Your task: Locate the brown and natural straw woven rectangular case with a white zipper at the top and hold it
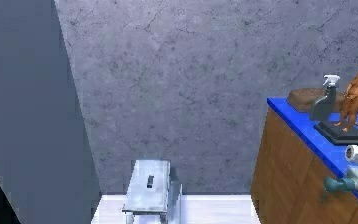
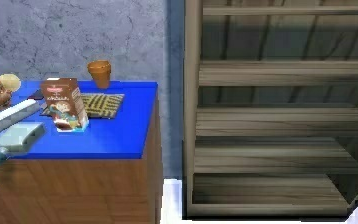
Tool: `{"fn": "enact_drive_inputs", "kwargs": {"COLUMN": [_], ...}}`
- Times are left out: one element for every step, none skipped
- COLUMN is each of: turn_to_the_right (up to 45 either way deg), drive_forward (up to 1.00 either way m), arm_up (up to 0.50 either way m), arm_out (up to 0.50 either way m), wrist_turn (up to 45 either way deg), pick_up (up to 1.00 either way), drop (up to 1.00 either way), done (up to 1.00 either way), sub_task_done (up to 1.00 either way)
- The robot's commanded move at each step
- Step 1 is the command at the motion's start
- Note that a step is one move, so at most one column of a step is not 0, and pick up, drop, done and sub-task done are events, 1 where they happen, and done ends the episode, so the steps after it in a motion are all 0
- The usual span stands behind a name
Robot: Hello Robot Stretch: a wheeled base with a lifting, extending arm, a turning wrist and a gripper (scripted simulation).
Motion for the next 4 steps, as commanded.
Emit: {"fn": "enact_drive_inputs", "kwargs": {"turn_to_the_right": [-18.0,0.0,0.0,0.0], "drive_forward": [0.00,0.00,0.00,0.00], "arm_up": [0.00,0.50,0.38,0.00], "arm_out": [0.00,0.00,0.00,0.46], "wrist_turn": [0.0,0.0,0.0,0.0], "pick_up": [0.00,0.00,0.00,0.00], "drop": [0.00,0.00,0.00,0.00], "done": [0.00,0.00,0.00,0.00], "sub_task_done": [0.00,0.00,0.00,0.00]}}
